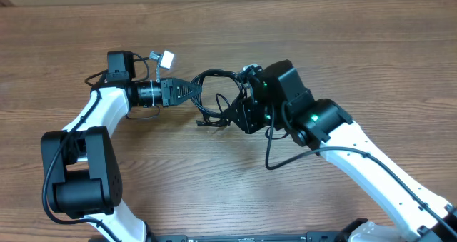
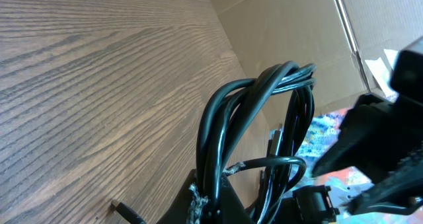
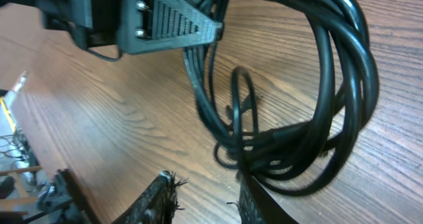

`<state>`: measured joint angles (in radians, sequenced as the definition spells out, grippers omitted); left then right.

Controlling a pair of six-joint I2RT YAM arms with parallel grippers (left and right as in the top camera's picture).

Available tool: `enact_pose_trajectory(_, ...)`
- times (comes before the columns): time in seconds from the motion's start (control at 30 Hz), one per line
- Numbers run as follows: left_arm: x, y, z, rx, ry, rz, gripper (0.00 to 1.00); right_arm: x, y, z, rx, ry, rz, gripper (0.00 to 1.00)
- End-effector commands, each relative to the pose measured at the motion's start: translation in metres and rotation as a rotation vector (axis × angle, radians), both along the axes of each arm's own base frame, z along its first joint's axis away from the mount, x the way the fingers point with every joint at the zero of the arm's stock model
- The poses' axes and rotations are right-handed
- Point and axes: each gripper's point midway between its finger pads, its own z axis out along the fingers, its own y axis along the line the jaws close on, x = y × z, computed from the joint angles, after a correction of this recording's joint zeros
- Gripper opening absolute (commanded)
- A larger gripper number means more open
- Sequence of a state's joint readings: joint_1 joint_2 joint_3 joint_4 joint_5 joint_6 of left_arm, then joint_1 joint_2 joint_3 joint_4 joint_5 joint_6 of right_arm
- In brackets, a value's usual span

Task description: Untangle cables

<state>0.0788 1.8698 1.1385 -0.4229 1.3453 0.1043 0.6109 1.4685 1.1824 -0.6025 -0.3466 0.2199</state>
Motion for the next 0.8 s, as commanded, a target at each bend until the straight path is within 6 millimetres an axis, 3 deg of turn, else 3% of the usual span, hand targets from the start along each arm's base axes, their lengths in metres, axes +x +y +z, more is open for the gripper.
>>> enact_pose_trajectory(0.0, -0.001, -0.004, 0.008, -0.014, -0.014, -0.015, 0.04, 0.007, 0.007, -0.004, -0.018, -0.039, 0.027, 0.32)
enact_pose_trajectory(0.33, -0.004, -0.016, 0.009, -0.014, -0.028, -0.047, 0.04, 0.024, 0.004, -0.005, -0.06, -0.117, -0.003, 0.32)
enact_pose_trajectory(0.77, -0.003, -0.016, 0.01, -0.018, -0.007, -0.04, 0.04, 0.009, 0.0, -0.017, -0.087, -0.047, 0.017, 0.28)
